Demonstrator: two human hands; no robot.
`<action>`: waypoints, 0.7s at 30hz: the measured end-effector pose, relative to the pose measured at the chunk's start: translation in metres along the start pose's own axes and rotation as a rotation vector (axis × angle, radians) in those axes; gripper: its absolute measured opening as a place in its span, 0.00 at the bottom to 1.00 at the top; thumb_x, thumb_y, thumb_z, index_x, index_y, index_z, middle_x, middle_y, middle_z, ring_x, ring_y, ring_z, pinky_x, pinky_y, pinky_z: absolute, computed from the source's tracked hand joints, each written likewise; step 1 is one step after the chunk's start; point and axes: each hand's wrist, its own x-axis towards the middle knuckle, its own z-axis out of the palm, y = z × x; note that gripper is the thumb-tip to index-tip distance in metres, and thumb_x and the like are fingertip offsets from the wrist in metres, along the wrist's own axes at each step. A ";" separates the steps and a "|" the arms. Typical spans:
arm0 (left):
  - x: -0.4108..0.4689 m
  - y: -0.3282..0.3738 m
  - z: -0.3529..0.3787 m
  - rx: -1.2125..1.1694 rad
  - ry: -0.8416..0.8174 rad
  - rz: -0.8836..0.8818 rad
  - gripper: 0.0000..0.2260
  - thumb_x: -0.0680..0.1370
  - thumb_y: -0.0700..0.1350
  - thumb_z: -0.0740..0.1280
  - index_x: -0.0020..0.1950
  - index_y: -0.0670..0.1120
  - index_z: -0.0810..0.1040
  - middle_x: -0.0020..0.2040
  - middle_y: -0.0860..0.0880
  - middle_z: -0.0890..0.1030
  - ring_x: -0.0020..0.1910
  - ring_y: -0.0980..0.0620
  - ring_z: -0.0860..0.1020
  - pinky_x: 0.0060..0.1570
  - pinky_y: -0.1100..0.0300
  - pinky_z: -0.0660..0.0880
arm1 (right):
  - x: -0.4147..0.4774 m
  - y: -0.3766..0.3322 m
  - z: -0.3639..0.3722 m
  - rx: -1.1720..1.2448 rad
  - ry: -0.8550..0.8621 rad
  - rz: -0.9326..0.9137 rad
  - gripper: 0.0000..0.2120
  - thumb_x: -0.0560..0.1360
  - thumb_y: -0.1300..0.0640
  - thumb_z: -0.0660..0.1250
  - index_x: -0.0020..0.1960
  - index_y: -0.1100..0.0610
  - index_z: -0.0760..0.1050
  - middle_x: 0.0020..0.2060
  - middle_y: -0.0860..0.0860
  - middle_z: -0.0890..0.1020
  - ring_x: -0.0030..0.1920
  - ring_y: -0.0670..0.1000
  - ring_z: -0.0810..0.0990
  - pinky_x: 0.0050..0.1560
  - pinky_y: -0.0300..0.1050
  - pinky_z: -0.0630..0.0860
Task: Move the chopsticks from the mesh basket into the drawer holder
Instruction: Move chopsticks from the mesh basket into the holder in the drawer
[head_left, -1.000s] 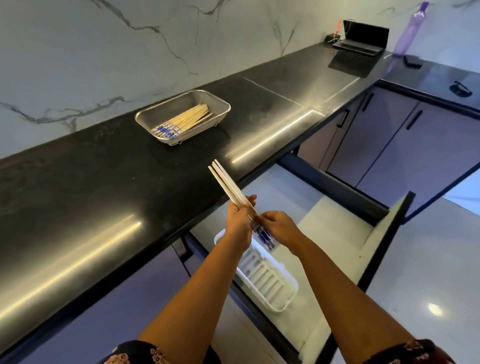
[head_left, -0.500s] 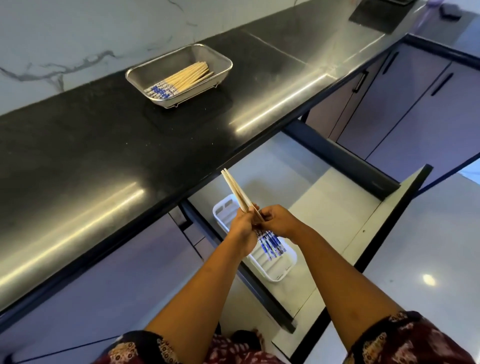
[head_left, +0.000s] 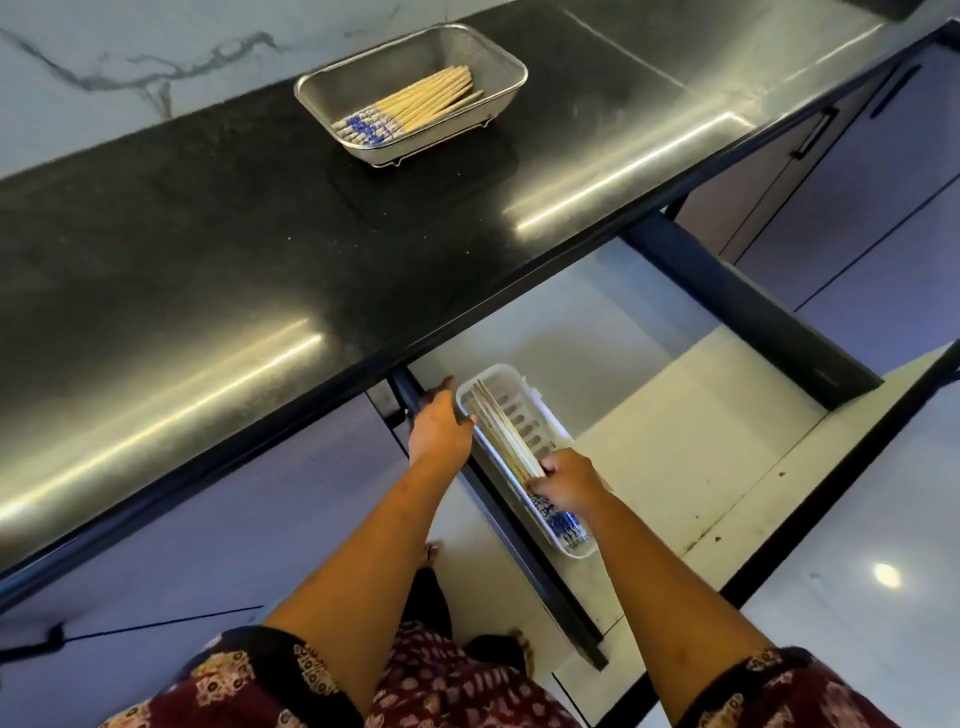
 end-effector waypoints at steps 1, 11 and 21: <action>0.001 -0.002 -0.001 0.082 -0.025 0.014 0.24 0.80 0.44 0.63 0.75 0.47 0.62 0.73 0.42 0.66 0.73 0.42 0.64 0.71 0.45 0.62 | 0.002 -0.002 0.004 -0.009 0.002 0.012 0.21 0.73 0.60 0.70 0.28 0.53 0.62 0.28 0.48 0.67 0.34 0.50 0.72 0.39 0.46 0.75; 0.005 -0.005 0.002 0.245 -0.097 0.075 0.23 0.80 0.48 0.62 0.74 0.50 0.62 0.76 0.45 0.61 0.77 0.46 0.53 0.74 0.45 0.49 | 0.014 0.008 0.019 0.014 -0.020 0.073 0.12 0.76 0.67 0.61 0.55 0.60 0.79 0.42 0.53 0.77 0.44 0.52 0.74 0.37 0.38 0.68; 0.003 -0.015 0.021 0.233 -0.145 0.061 0.28 0.74 0.49 0.71 0.71 0.50 0.63 0.68 0.45 0.71 0.72 0.44 0.66 0.70 0.36 0.59 | -0.006 0.028 0.013 0.001 -0.101 0.091 0.14 0.76 0.54 0.68 0.59 0.57 0.80 0.52 0.56 0.83 0.45 0.52 0.77 0.39 0.37 0.70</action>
